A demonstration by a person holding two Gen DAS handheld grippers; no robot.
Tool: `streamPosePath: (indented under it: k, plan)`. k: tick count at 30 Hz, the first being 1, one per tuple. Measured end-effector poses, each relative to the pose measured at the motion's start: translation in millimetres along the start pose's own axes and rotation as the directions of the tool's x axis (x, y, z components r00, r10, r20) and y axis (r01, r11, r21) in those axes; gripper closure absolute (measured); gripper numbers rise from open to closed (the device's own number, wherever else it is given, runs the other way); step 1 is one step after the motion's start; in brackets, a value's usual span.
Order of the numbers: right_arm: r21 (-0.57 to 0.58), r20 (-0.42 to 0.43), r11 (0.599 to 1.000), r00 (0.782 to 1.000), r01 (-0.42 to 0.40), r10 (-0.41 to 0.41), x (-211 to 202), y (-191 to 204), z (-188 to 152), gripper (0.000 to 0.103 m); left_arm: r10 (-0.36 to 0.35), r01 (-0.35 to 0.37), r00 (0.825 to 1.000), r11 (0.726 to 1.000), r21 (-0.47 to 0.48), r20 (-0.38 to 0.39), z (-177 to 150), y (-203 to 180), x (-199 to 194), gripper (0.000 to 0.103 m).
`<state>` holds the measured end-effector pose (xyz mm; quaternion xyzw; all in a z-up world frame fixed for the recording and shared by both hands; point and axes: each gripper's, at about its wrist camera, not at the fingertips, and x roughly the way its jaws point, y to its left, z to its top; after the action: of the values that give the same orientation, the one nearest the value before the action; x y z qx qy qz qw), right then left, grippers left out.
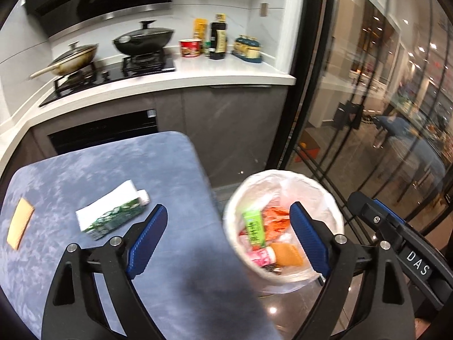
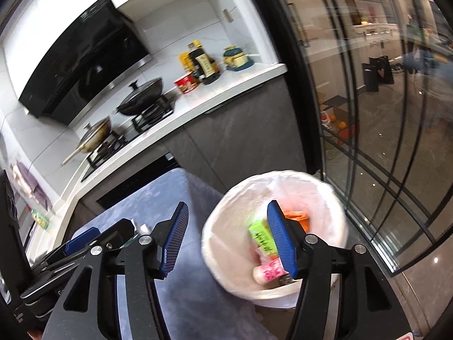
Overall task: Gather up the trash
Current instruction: 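Move both grippers back from the bin to the table, then grasp the orange foam mesh with the left gripper while the right gripper grasps the green milk carton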
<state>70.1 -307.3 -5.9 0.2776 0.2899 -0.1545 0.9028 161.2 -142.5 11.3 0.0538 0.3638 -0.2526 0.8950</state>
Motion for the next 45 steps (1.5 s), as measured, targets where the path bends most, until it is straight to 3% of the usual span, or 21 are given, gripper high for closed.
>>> streamPosePath:
  k: [13, 24, 38, 45]
  plan:
    - [-0.112, -0.088, 0.99, 0.993, -0.086, 0.076, 36, 101, -33, 0.039, 0.142, -0.142, 0.99, 0.982, -0.123, -0.005, -17, 128, -25, 0.014]
    - [-0.181, -0.182, 0.974, 0.978, -0.139, 0.106, 80, 184, -73, 0.035, 0.285, -0.287, 0.957, 0.924, -0.253, -0.046, -45, 258, -44, 0.01]
    - [-0.181, -0.284, 0.975, 0.956, -0.129, 0.073, 153, 236, -120, 0.033, 0.385, -0.398, 0.917, 0.853, -0.337, -0.109, -75, 383, -34, 0.01]
    - [-0.155, -0.306, 0.982, 0.95, -0.106, 0.054, 186, 251, -133, 0.03, 0.394, -0.417, 0.909, 0.848, -0.328, -0.139, -86, 427, -13, 0.01]
